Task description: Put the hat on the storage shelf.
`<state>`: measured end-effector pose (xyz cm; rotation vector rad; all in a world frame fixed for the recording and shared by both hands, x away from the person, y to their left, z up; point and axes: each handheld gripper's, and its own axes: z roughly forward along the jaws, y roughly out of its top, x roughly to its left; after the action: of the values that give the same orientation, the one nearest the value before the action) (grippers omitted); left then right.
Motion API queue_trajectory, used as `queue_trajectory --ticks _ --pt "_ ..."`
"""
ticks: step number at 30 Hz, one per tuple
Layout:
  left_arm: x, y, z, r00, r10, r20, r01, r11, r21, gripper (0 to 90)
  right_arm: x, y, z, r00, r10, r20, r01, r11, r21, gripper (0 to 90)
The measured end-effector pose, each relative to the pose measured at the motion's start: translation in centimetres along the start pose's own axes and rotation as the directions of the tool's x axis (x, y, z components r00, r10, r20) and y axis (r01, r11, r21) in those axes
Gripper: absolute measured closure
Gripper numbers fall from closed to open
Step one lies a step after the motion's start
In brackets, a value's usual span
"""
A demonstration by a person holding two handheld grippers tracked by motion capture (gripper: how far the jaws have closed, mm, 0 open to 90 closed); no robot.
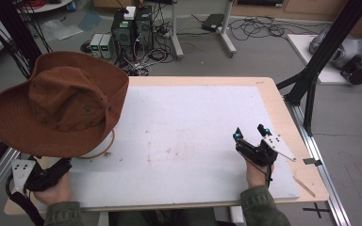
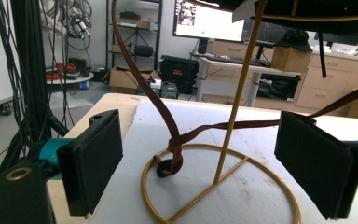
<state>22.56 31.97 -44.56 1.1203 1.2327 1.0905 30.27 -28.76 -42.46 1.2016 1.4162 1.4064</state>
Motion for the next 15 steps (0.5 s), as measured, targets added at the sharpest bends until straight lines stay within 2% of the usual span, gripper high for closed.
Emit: queue_trajectory --ticks 8,15 --pt "0.09 0.0 0.0 1.0 -0.006 0.0 0.006 1.0 -0.003 15.3 -0.01 -0.15 0.01 0.9999 -0.012 0.005 0.012 1.0 -0.004 13.2" --pt "-0.07 0.05 -0.04 1.0 -0.005 0.005 0.005 1.0 -0.003 15.4 -0.73 -0.24 -0.35 0.9995 0.009 0.03 -0.009 1.0 -0.005 13.3"
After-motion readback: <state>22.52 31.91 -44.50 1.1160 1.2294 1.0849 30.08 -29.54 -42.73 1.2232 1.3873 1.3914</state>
